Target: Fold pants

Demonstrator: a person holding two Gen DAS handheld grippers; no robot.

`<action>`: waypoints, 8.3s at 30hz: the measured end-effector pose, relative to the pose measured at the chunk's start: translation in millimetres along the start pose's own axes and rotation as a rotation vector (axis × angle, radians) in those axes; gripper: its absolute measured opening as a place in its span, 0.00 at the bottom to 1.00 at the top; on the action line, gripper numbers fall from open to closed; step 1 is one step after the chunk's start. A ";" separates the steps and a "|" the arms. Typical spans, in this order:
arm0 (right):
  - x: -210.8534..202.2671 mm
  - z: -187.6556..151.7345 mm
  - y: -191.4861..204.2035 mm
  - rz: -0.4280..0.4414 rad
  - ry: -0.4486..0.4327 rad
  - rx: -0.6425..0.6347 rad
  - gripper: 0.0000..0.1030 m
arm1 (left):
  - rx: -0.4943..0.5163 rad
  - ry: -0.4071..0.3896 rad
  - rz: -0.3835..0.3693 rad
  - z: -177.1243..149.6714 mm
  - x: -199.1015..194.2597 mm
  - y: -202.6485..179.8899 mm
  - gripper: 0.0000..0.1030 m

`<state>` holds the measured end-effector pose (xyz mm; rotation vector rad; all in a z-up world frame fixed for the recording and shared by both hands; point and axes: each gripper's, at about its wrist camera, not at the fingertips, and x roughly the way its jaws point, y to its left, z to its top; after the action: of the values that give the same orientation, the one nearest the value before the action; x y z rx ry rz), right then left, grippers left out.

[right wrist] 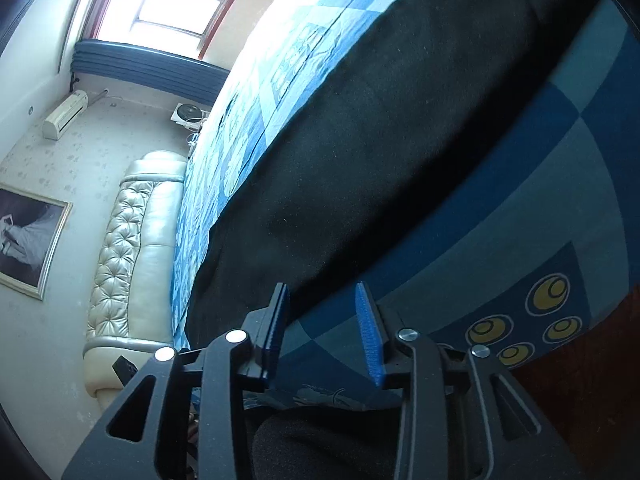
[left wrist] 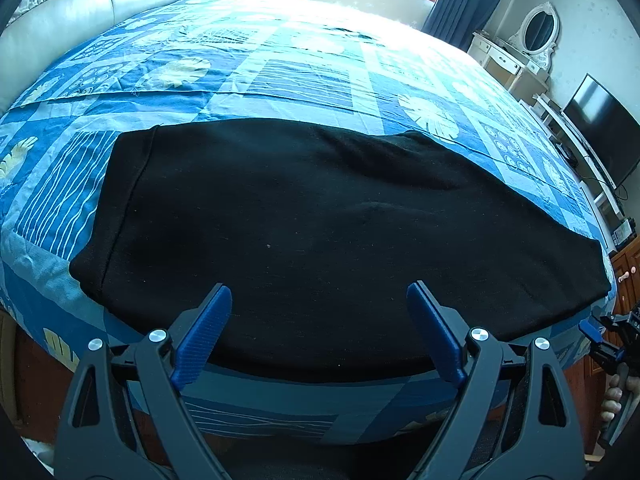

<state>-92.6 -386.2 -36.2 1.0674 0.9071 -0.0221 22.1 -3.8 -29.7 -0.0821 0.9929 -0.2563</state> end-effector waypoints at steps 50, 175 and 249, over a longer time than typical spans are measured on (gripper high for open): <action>-92.0 191.9 -128.2 -0.186 -0.028 -0.046 0.23 | -0.016 0.021 0.099 -6.1 0.3 33.4 0.88; 76.2 45.7 -55.6 0.115 0.132 0.022 0.21 | 0.038 0.065 0.024 -24.7 2.4 7.1 0.88; 105.2 -56.1 139.7 0.189 0.125 -0.292 0.80 | 0.033 0.070 -0.415 134.4 -83.8 11.3 0.11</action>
<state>0.2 -229.8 -10.1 0.8836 0.8871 0.3287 93.0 21.8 110.0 -0.2515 1.0353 -0.6583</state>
